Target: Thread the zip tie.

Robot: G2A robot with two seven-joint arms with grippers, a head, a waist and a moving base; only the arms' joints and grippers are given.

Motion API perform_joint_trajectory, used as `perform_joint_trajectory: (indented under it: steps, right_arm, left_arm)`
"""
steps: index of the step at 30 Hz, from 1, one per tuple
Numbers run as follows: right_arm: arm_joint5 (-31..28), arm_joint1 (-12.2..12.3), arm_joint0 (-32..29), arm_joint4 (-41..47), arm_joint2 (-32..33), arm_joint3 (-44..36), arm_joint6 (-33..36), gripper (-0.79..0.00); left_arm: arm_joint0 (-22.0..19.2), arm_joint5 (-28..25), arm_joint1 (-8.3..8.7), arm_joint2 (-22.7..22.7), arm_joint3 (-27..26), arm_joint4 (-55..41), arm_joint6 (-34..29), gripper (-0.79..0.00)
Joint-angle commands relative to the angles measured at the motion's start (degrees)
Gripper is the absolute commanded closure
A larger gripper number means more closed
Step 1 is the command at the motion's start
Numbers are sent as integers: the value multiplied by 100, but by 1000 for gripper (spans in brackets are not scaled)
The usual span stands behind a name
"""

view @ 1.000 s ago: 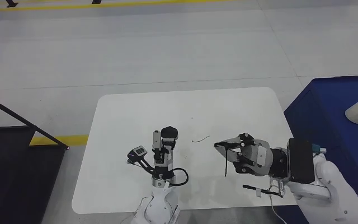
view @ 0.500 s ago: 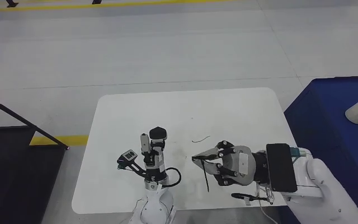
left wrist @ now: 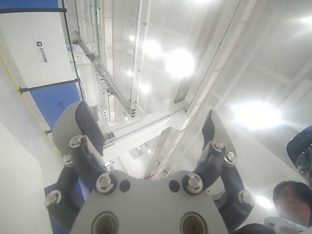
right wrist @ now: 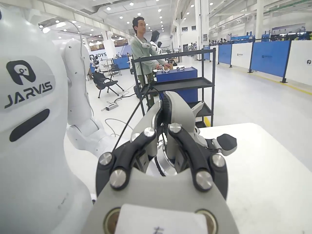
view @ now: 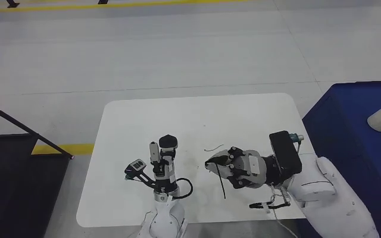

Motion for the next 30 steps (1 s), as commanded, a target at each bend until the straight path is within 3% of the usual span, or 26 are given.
perform_joint_trajectory:
  steps: [1,4,7,12,18,25,26,27,28,29,30]
  right_arm:
    - [230,-28,53,-1808,421,-175,-363,0]
    - [777,-78,-98,-4092,576,-243,-1196,0]
    - [1028,-106,-211,-5111,396,172,-1735,0]
    - [766,-184,326,-5777,-396,1042,-1226,0]
    - [-67,-456,1400,-6027,-1967,2009,-210,0]
    - [622,-937,2445,-5827,-3081,2716,-98,0]
    - [736,-1002,2581,-5881,-3196,2813,-107,-139]
    - [875,-1063,2682,-5912,-3296,2910,-146,-336]
    - [1003,-1121,2755,-5875,-3375,3000,-217,-714]
    - [1106,-1169,2829,-5912,-3443,3072,-240,-785]
    - [1188,-1206,2906,-6094,-3518,3109,-201,-785]
  left_arm:
    - [-2,18,1,-15,-16,4,-5,-785]
    - [53,74,21,-366,-311,325,186,-785]
    - [221,22,15,-799,-718,932,919,-785]
    - [569,-251,-1,-948,-1181,1240,1367,-785]
    - [591,-252,-2,-950,-1195,1256,1370,-785]
    - [591,-252,-2,-950,-1195,1256,1370,-785]
    - [591,-252,-2,-950,-1195,1256,1370,-785]
    - [591,-252,-2,-950,-1195,1256,1370,-785]
    - [591,-252,-2,-950,-1195,1256,1370,-785]
    - [591,-252,-2,-950,-1195,1256,1370,-785]
    - [591,-252,-2,-950,-1195,1256,1370,-785]
